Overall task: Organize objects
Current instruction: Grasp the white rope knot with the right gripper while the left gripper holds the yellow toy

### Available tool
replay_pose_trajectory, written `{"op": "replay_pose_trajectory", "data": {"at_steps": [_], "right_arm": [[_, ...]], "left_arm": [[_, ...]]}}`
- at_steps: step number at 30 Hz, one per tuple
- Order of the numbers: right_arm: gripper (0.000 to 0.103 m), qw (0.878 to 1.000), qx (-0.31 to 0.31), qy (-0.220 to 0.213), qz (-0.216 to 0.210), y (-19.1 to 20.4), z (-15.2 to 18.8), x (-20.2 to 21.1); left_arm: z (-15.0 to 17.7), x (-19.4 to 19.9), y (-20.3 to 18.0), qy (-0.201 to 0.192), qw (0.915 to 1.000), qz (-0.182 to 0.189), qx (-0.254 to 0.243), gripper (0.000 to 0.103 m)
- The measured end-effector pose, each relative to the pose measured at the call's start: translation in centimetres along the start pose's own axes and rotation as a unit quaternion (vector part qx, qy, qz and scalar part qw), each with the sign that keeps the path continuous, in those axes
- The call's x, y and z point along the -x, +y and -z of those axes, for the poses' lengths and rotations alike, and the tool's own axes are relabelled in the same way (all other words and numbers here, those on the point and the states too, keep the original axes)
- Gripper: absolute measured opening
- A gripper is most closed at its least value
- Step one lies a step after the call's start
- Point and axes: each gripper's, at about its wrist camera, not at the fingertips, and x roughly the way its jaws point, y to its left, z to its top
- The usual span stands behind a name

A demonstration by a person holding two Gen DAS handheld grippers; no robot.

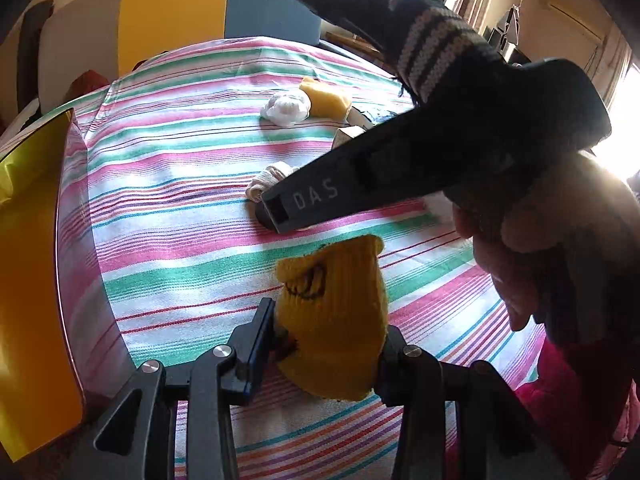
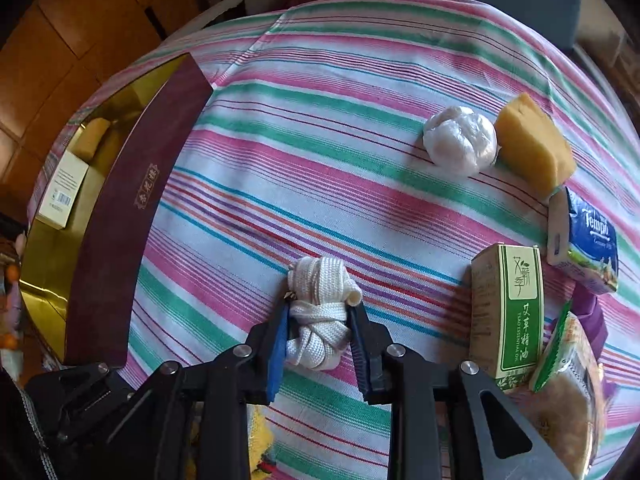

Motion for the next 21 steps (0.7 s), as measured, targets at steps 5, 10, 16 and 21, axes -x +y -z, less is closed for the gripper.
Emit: {"op": "replay_pose_trajectory", "data": {"at_steps": [5,10,16,21], "right_arm": [[0.029,1.000,0.014,-0.008,0.010,0.5,0.5,0.0],[0.029,1.000,0.024,-0.014,0.013,1.0,1.1,0.1],[0.029,0.999,0.035,-0.022,0.015,0.5,0.4,0.5],[0.029,0.999,0.039,-0.026,0.013,0.2,0.9,1.0]], "left_arm": [[0.2,0.2,-0.4,-0.008,0.9998,-0.013,-0.014,0.044],[0.3,0.2,-0.6,-0.011,0.9994,-0.017,-0.027,0.044],[-0.4,0.8,-0.8,-0.004,0.9994,-0.014,-0.032,0.036],[-0.4,6.5,-0.5,-0.038,0.9986,0.027,-0.026,0.036]]}}
